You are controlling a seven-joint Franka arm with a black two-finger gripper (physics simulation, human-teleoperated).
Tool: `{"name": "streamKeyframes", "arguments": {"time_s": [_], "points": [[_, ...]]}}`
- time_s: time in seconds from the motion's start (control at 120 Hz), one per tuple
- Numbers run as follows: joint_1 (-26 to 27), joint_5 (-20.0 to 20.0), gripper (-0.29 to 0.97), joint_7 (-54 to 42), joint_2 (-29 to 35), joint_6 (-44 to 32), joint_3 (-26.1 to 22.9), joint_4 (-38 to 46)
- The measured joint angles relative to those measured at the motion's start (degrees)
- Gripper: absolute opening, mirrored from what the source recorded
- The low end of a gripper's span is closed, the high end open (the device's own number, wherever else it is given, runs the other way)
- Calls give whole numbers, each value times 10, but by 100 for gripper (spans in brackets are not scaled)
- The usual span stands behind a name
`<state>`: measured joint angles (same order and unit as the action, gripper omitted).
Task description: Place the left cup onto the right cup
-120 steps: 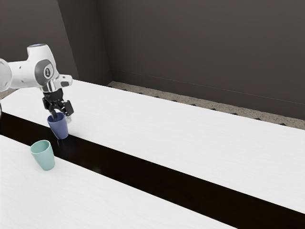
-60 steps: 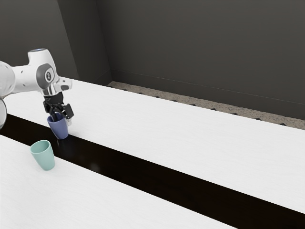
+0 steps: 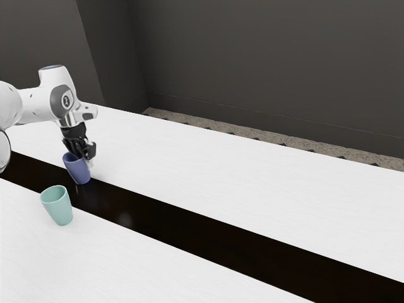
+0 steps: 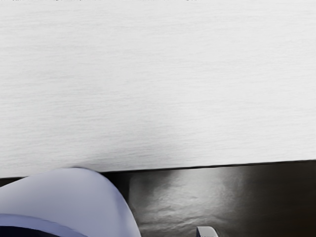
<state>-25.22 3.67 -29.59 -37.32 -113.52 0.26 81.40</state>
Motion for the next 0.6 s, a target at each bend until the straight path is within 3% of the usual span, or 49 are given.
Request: {"name": "streamKeyframes", "arguments": {"time_s": [0.267,0.6], "points": [[1,-3,-8,0,3,0,1,2],[6,-10,-10,4,45,6,4,27]]}}
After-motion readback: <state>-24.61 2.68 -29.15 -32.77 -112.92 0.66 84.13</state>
